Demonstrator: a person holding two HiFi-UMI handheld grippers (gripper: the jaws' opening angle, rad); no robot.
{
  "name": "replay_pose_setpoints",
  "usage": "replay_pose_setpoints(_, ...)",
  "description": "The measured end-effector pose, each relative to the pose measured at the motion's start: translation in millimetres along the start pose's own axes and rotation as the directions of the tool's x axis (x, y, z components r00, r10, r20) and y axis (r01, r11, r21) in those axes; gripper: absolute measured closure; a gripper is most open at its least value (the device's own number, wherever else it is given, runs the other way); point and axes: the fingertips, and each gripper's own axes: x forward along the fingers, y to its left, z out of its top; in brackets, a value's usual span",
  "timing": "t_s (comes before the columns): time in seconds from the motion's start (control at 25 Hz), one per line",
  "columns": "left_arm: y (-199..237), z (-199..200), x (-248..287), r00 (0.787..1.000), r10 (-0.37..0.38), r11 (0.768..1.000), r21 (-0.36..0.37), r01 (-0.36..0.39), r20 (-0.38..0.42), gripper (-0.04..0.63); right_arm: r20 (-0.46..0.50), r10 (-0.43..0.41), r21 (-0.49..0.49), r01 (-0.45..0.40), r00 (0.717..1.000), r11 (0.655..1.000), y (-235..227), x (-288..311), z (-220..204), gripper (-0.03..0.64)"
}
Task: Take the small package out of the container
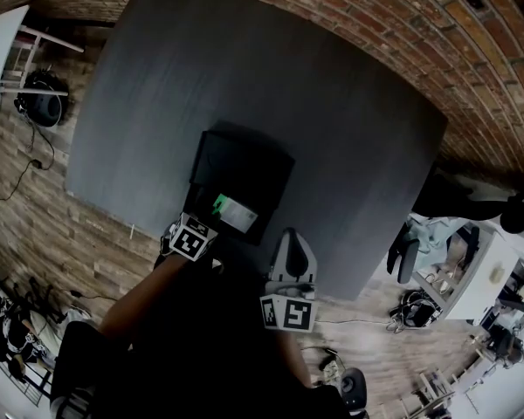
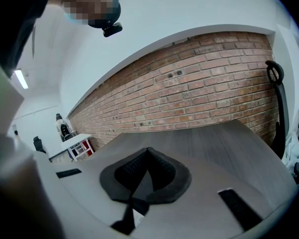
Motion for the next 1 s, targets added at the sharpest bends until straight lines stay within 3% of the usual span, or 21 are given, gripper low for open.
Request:
replay_pose_setpoints(0.16, 3, 6, 5, 1.000, 0.022, 1.000, 0.011, -0.021, -0.022, 0.508, 0.002, -0.002, 0.001, 0.002, 1.000, 1.000, -4, -3, 0, 0.594)
replay_pose_setpoints(0.4, 3, 4, 12, 0.996, 0.011, 0.999, -0.030, -0.014, -0.085, 0.420, 0.008, -0.014, 0.004, 0.014, 1.000, 1.000, -6, -8, 3, 0.594)
replay_pose_setpoints(0.64, 4, 0, 14, 0.983, -0.051, 0.998, -0.050, 0.043, -0.178, 0.414, 0.010, -0.019, 0.010, 0.019, 1.000, 1.000, -6, -8, 2, 0.594)
replay_pose_setpoints(0.76, -1, -2, 15, 0.971, -0.081, 0.997, -0.020, 0.079, -0.227, 0.411, 0.012, -0.020, 0.014, 0.019, 1.000, 1.000, -6, -8, 1, 0.594)
replay_pose_setpoints(0.88, -4, -6, 15, 0.970, -0.089, 0.995, 0.028, 0.098, -0.227, 0.419, 0.013, -0.020, 0.016, 0.020, 1.000, 1.000, -6, -8, 1, 0.594)
replay_pose_setpoints(1.0, -7, -1, 14, 0.979, -0.100, 0.993, 0.050, 0.110, -0.176, 0.453, 0.013, -0.022, 0.015, 0.022, 1.000, 1.000, -7, -9, 2, 0.594)
